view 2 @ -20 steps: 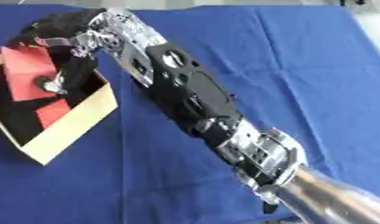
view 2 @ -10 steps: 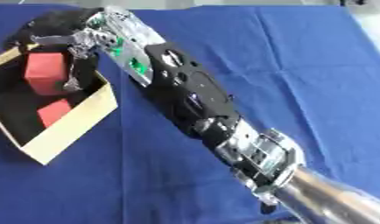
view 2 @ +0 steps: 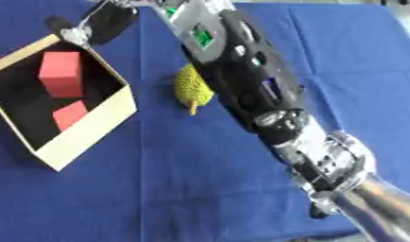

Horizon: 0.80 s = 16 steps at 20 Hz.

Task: Pick up objects on the table and place them in the box.

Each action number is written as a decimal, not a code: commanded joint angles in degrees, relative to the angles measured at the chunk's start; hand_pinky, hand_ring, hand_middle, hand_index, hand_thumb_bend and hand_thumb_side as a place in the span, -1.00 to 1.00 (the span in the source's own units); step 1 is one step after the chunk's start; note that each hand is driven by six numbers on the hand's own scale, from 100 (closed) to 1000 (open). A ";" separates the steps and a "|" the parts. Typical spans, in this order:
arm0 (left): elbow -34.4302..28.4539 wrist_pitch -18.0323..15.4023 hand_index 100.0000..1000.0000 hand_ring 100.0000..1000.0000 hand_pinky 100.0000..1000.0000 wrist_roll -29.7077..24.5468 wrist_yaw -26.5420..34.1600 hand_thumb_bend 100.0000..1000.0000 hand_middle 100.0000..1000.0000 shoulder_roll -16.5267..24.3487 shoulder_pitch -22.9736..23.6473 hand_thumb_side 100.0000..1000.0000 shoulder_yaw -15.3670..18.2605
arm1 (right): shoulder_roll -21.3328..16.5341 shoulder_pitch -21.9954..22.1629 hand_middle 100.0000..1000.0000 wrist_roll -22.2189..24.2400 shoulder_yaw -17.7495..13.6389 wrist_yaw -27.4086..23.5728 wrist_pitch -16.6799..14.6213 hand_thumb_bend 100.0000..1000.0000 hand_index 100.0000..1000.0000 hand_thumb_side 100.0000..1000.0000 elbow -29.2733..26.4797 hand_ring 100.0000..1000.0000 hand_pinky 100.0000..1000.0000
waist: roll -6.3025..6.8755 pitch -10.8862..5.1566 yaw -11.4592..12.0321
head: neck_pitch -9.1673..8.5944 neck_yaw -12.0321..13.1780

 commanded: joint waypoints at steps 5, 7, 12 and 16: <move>-0.99 0.15 0.56 0.52 0.35 0.44 -0.69 -0.85 0.46 1.97 0.00 0.32 0.86 | -17.57 7.73 0.52 -1.26 -4.56 -8.58 2.55 -1.00 0.83 -0.58 -14.07 0.79 0.71 | 0.34 -1.22 -0.72 | 0.17 2.09; -0.99 0.18 0.56 0.52 0.35 0.55 -0.78 -0.85 0.46 2.11 0.04 0.32 0.95 | -22.19 11.58 0.55 -1.33 -5.32 -9.30 2.63 -1.00 0.85 -0.53 -16.86 0.80 0.71 | 0.33 -1.06 -0.87 | 0.04 2.58; -0.99 0.12 0.56 0.52 0.36 0.50 -0.82 -0.85 0.46 2.12 -0.28 0.32 0.83 | -28.94 19.48 0.58 -0.65 -5.90 -9.23 1.66 -0.97 0.89 -0.39 -19.44 0.81 0.71 | 0.56 -0.84 -0.97 | -0.76 3.15; -0.99 0.04 0.56 0.52 0.36 0.60 -0.83 -0.85 0.46 2.13 -0.41 0.31 0.89 | -30.15 22.78 0.59 -1.38 -6.70 -8.35 1.52 -0.96 0.90 -0.36 -20.40 0.81 0.71 | 0.80 -0.74 -0.78 | -0.94 3.13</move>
